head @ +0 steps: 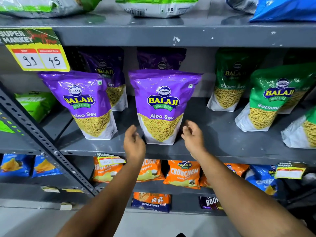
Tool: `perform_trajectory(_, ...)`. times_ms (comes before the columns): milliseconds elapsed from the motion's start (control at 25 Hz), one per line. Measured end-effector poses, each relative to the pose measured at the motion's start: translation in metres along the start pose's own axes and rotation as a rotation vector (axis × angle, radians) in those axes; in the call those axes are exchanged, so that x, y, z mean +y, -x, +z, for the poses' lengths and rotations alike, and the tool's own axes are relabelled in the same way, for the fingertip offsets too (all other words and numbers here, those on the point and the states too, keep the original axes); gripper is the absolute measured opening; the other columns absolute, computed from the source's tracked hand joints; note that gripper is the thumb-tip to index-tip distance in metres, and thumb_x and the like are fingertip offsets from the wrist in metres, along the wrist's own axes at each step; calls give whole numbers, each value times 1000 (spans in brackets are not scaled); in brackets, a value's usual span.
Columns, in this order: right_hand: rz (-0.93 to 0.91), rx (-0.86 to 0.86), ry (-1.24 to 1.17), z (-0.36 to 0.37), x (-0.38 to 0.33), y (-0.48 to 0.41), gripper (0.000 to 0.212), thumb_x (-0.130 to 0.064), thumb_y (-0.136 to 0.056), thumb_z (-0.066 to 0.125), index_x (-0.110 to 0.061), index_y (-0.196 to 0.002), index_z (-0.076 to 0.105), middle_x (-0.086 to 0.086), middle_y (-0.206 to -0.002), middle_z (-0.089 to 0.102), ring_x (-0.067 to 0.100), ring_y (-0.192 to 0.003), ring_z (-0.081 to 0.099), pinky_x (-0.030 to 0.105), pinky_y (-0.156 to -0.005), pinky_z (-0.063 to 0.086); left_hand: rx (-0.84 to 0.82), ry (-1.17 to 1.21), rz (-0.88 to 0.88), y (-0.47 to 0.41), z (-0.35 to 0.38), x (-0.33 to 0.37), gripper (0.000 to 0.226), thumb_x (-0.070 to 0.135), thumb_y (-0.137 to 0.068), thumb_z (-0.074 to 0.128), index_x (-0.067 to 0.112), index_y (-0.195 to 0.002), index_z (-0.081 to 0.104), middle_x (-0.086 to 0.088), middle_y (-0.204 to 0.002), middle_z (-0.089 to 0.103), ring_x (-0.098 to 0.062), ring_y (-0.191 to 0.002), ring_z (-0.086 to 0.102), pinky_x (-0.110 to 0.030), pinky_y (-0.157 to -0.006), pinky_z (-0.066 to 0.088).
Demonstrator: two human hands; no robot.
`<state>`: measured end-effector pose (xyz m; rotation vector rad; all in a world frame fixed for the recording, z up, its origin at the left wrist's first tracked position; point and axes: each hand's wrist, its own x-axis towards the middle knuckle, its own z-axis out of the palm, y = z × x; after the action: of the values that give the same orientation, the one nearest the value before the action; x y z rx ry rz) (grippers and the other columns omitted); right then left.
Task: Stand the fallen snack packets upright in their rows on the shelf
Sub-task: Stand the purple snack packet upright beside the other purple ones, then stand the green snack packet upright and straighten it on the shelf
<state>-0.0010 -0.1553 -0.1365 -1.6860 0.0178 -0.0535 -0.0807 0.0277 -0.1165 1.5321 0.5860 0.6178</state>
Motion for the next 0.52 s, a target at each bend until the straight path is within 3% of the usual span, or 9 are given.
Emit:
perform_trajectory(80, -54, 152, -28, -37, -2, -5, 32, -18, -88, 55, -15, -120, 57, 8, -112, 65, 24, -103, 63, 40, -92, 50, 88, -29, 142, 45, 1, -6, 16, 20, -91, 46, 24, -106, 52, -4, -105, 61, -24, -101, 59, -43, -91, 48)
perform_trajectory(160, -118, 372, 14, -93, -4, -15, 29, -10, -84, 58, -6, -113, 58, 22, -104, 66, 27, -93, 62, 37, -86, 48, -83, -119, 270, 94, 18, -8, 12, 30, -89, 48, 41, -94, 45, 9, -95, 54, -15, -93, 57, -39, -81, 49)
perform_trajectory(240, -162, 600, 110, -154, -5, -21, 26, -5, -81, 58, 2, -107, 59, 31, -100, 64, 37, -92, 61, 40, -85, 47, -329, -202, 335, 126, 52, -8, 20, 30, -90, 50, 47, -100, 45, 17, -100, 53, -9, -100, 56, -34, -86, 50)
perform_trajectory(320, -200, 723, 220, -203, -6, -24, 26, -5, -79, 59, 7, -103, 59, 32, -100, 63, 45, -95, 59, 45, -85, 47, -507, -238, 339, 136, 95, -5, 26, 25, -92, 52, 33, -117, 51, 16, -113, 53, -11, -114, 54, -34, -99, 47)
perform_trajectory(400, -211, 699, 295, -233, -9, -30, 30, -8, -81, 57, 9, -105, 56, 34, -103, 60, 45, -100, 56, 46, -87, 44, -646, -287, 264, 134, 145, 7, 39, 24, -94, 52, 17, -132, 48, 4, -130, 50, -17, -128, 47, -32, -108, 39)
perform_trajectory(520, -209, 540, 388, -265, -10, -50, 39, -19, -89, 50, 8, -117, 53, 33, -116, 58, 42, -109, 55, 40, -89, 40, -784, -262, 144, 133, 222, 38, 54, 21, -93, 54, 11, -143, 36, -7, -149, 41, -21, -138, 39, -37, -115, 32)
